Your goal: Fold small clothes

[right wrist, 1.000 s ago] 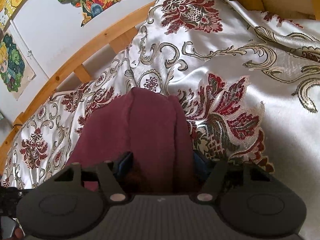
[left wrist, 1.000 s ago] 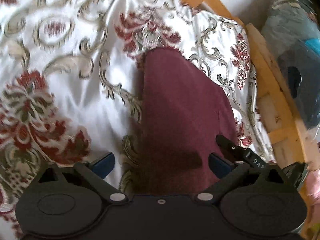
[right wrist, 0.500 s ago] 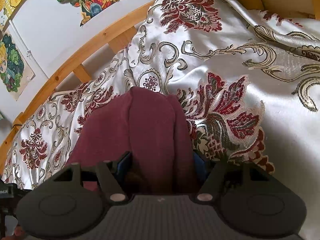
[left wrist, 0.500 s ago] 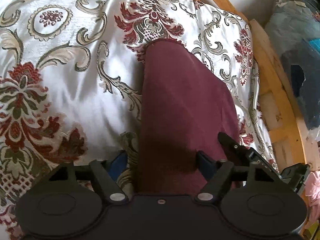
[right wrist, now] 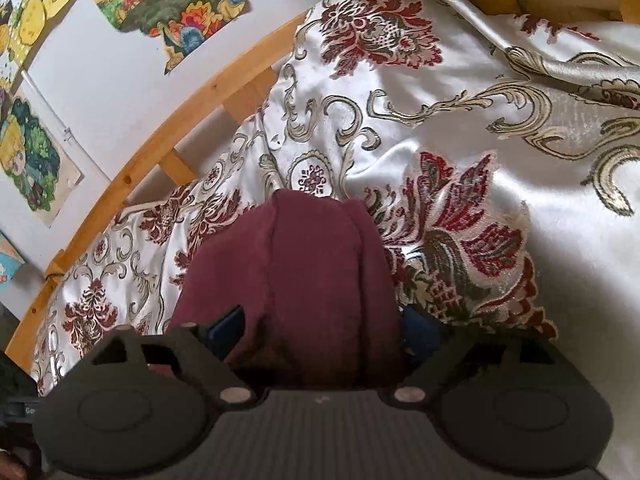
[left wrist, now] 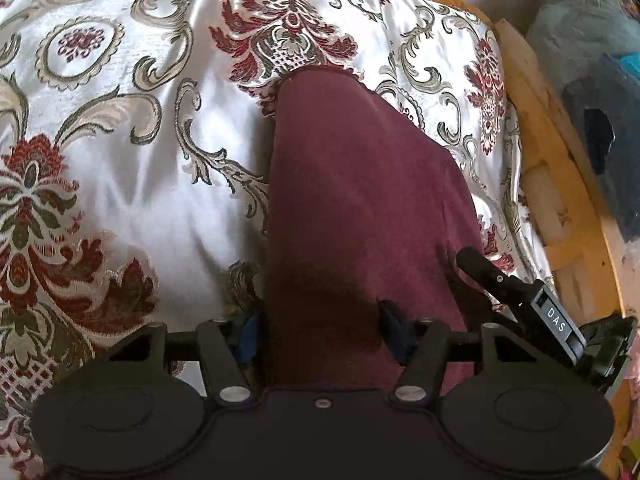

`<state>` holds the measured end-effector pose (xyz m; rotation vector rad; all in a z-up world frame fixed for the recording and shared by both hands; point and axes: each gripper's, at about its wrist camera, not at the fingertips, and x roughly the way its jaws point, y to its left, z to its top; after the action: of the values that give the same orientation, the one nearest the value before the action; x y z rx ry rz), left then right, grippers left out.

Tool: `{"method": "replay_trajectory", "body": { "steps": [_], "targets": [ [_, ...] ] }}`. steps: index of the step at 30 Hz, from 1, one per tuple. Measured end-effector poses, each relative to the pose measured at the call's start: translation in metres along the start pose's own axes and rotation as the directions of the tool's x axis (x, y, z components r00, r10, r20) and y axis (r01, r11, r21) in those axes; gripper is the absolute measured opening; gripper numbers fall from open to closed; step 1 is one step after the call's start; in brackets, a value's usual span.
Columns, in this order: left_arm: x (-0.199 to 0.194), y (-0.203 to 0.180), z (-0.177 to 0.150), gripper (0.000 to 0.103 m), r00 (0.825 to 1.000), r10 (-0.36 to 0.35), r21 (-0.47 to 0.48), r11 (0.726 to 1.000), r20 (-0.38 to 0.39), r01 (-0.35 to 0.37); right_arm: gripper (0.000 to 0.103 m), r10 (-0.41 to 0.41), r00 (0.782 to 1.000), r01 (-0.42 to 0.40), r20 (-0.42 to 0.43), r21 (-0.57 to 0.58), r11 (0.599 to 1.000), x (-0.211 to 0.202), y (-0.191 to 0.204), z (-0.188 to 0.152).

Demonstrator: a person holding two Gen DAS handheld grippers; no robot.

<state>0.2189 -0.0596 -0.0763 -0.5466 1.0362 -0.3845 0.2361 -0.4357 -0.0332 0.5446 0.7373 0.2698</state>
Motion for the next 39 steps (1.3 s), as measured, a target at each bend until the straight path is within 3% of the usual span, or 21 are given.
{"method": "replay_trajectory", "body": {
  "steps": [7, 9, 11, 13, 17, 20, 24, 29, 34, 37, 39],
  "targets": [
    [-0.005, -0.024, 0.000, 0.045, 0.997, 0.072, 0.101, 0.992, 0.015, -0.073, 0.094, -0.024, 0.999, 0.021, -0.038, -0.085, 0.996, 0.008, 0.012, -0.005],
    [-0.009, -0.035, -0.001, 0.042, 0.994, 0.100, 0.146, 0.984, 0.032, -0.104, 0.085, -0.035, 0.999, 0.032, -0.036, -0.093, 0.995, 0.007, 0.013, -0.005],
    [-0.012, -0.046, -0.002, 0.038, 0.991, 0.125, 0.190, 0.973, 0.047, -0.132, 0.062, -0.043, 0.999, 0.039, -0.031, -0.102, 0.994, 0.005, 0.014, -0.006],
    [-0.017, -0.061, -0.003, 0.036, 0.986, 0.148, 0.248, 0.955, 0.071, -0.161, 0.049, -0.025, 0.999, 0.022, -0.022, -0.104, 0.994, 0.001, 0.018, -0.009],
    [-0.034, -0.085, -0.007, 0.034, 0.970, 0.176, 0.381, 0.896, 0.165, -0.227, 0.033, -0.003, 0.999, 0.014, 0.045, -0.233, 0.972, -0.012, 0.043, -0.016],
    [-0.048, -0.095, -0.010, 0.034, 0.949, 0.197, 0.462, 0.837, 0.248, -0.294, 0.028, 0.047, 0.994, -0.011, 0.101, -0.333, 0.943, -0.018, 0.070, -0.023],
    [-0.070, -0.088, -0.005, 0.034, 0.920, 0.196, 0.467, 0.814, 0.339, -0.345, 0.027, 0.109, 0.978, -0.011, 0.176, -0.481, 0.877, -0.014, 0.117, -0.030],
    [-0.100, -0.062, 0.014, 0.034, 0.847, 0.235, 0.409, 0.794, 0.476, -0.451, 0.027, 0.202, 0.959, -0.058, 0.199, -0.559, 0.827, 0.020, 0.171, -0.021],
    [-0.117, -0.015, 0.035, 0.035, 0.767, 0.296, 0.303, 0.792, 0.569, -0.531, 0.027, 0.259, 0.957, -0.133, 0.127, -0.602, 0.787, 0.076, 0.222, -0.015],
    [-0.115, 0.015, 0.045, 0.035, 0.750, 0.343, 0.234, 0.805, 0.566, -0.545, 0.027, 0.254, 0.965, -0.164, 0.063, -0.610, 0.775, 0.110, 0.241, -0.017],
    [-0.109, 0.033, 0.052, 0.035, 0.758, 0.373, 0.193, 0.820, 0.534, -0.539, 0.027, 0.213, 0.977, -0.147, 0.029, -0.632, 0.761, 0.130, 0.250, -0.025]
  ]
}}
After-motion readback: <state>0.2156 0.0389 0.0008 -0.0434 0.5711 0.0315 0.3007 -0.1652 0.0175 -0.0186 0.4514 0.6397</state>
